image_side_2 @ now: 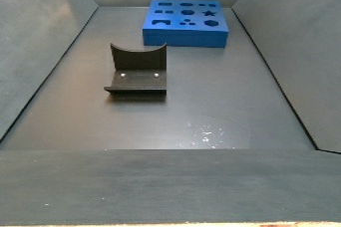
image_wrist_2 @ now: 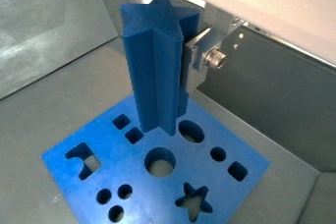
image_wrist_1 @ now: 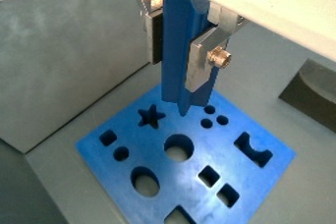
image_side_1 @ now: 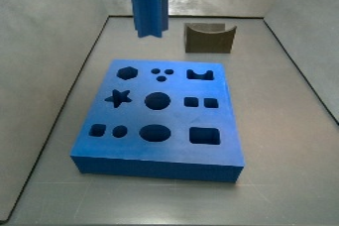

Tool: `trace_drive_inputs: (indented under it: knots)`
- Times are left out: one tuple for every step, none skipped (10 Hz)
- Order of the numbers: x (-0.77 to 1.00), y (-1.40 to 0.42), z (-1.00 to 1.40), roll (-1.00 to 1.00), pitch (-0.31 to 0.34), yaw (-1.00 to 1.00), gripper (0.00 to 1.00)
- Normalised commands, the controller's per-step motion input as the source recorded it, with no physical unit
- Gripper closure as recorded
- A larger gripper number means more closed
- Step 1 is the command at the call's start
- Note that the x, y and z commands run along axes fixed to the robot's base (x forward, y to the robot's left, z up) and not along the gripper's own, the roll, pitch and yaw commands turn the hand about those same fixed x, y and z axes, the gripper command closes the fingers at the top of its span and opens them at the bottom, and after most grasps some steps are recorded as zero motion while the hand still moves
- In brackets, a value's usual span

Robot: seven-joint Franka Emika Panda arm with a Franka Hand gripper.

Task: Pick up the star object. Move up. Move to above the board. Insert the star object.
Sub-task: Insert the star object.

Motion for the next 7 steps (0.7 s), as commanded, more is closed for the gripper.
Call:
trace_drive_inputs:
  knots:
    - [0.0, -0.01, -0.28, -0.06, -0.091, 1.0, 1.0]
    - [0.0, 0.0, -0.36, -0.03, -0.117, 1.0, 1.0]
    - [0.0, 0.0, -0.36, -0.06, -0.166, 1.0, 1.0]
    - [0.0, -0.17, -0.25, 0.0, -0.194, 0.96, 1.0]
    - [0.0, -0.04, 0.0, 0.0, -0.051, 0.39, 1.0]
    - [0.0, 0.0, 0.0, 0.03, 0.0, 0.0, 1.0]
    - [-0.53, 0.11, -0.13, 0.06, 0.0, -0.29, 1.0]
